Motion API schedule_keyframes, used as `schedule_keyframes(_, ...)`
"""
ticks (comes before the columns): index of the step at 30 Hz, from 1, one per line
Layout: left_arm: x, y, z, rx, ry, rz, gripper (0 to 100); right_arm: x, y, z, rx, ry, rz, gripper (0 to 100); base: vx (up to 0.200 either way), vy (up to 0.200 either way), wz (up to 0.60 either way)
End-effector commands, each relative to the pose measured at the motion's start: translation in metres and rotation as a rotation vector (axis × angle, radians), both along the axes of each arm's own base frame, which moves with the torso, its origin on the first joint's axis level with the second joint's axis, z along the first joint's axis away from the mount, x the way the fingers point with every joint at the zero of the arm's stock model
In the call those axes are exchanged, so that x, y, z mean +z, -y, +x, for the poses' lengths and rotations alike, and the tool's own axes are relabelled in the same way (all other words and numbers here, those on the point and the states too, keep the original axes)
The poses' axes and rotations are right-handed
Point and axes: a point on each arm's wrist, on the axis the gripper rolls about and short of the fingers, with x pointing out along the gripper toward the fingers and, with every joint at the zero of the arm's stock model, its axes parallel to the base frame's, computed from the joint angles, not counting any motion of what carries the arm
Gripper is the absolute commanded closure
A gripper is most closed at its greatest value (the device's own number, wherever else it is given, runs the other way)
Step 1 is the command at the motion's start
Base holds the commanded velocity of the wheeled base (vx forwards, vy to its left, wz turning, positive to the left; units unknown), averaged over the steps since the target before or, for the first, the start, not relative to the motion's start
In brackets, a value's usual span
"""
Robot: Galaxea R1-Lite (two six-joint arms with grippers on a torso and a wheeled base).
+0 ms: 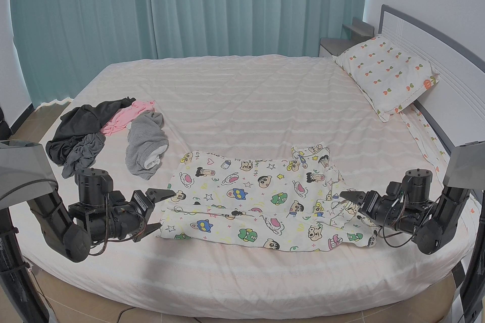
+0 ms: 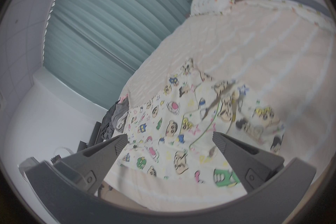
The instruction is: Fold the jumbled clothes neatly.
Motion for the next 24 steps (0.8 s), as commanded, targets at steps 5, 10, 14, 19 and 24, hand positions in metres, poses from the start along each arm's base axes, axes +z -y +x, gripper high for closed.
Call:
schedule_keyframes(5,-0.019,0.002,-0.025,-0.03,0.002,-0.034,0,-0.025,-0.009,-0.005,0.002,-0.131,0.023,0,0.0,0.0,0.0)
schedule_keyframes(10,-0.024,0.009,-0.027,-0.039,0.003,-0.021,0,-0.04,-0.007,-0.006,-0.023,-0.177,0.001,0,0.0,0.0,0.0)
schedule_keyframes(14,-0.025,0.011,-0.027,-0.028,0.001,-0.009,0,-0.042,-0.007,-0.004,-0.023,-0.182,0.0,0,0.0,0.0,0.0)
schedule_keyframes(19,-0.027,0.012,-0.027,-0.035,0.0,-0.004,0,-0.051,-0.006,0.005,-0.027,-0.166,-0.004,0,0.0,0.0,0.0)
schedule_keyframes(24,-0.03,0.013,-0.027,-0.05,0.004,0.021,0,-0.054,-0.006,0.01,-0.024,-0.16,-0.015,0,0.0,0.0,0.0)
